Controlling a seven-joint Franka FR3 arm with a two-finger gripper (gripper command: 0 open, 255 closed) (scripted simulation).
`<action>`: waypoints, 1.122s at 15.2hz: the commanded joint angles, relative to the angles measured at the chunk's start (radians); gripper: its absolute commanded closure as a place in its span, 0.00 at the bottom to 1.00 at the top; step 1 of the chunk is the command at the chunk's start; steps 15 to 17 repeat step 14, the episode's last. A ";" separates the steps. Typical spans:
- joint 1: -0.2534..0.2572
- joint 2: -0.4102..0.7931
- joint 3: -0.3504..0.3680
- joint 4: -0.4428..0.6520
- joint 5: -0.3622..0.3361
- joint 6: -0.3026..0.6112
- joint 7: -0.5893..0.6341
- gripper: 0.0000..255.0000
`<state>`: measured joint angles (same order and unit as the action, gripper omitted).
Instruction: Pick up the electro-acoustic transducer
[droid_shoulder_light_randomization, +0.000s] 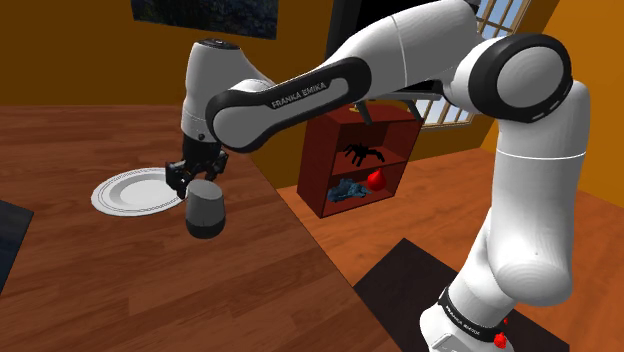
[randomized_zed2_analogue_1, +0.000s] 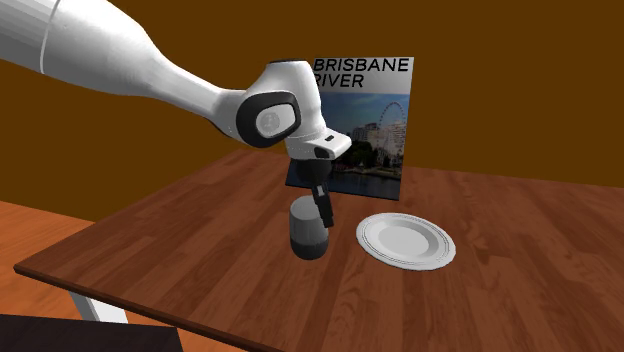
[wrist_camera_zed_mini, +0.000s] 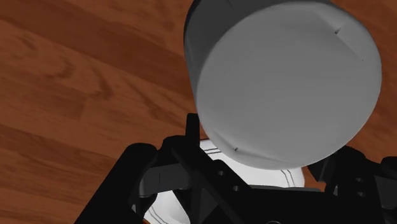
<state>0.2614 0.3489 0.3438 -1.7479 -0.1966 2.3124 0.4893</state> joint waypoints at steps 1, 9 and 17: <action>-0.001 -0.008 0.003 0.016 0.006 -0.024 -0.005 1.00; -0.004 -0.040 0.011 0.081 0.027 -0.118 -0.021 1.00; -0.005 -0.049 0.014 0.112 0.033 -0.157 -0.027 1.00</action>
